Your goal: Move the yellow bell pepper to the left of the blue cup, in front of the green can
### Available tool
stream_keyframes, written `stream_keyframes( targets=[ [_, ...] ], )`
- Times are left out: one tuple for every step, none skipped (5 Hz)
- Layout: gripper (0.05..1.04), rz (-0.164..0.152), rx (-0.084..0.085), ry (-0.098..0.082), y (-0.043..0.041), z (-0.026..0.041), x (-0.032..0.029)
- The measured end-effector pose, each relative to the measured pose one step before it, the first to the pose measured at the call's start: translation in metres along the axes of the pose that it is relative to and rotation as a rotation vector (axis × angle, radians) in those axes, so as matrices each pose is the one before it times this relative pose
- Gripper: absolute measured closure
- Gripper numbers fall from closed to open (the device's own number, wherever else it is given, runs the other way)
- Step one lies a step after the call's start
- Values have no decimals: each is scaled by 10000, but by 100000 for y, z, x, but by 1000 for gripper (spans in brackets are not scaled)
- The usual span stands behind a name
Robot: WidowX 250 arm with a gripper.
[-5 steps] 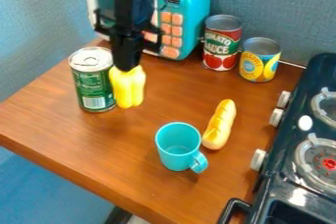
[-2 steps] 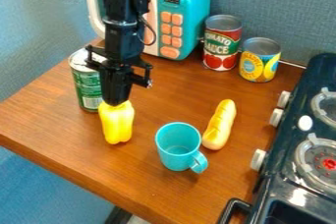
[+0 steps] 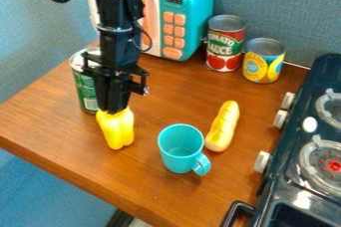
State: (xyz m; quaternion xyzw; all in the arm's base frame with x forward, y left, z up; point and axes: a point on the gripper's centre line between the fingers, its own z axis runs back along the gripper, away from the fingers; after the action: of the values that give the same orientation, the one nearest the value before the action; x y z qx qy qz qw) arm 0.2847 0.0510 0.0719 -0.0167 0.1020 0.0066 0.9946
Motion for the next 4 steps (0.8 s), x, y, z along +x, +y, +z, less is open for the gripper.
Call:
stream_keyframes(
  targets=[
    [455,107,-189,-780,-226,2016,-428],
    [158,-2,84,-607,-207,2187,-458],
    [74,-400,91,-437,-1345,1373,1087],
    [79,-1012,-11,-254,-2317,239,3875]
  ],
)
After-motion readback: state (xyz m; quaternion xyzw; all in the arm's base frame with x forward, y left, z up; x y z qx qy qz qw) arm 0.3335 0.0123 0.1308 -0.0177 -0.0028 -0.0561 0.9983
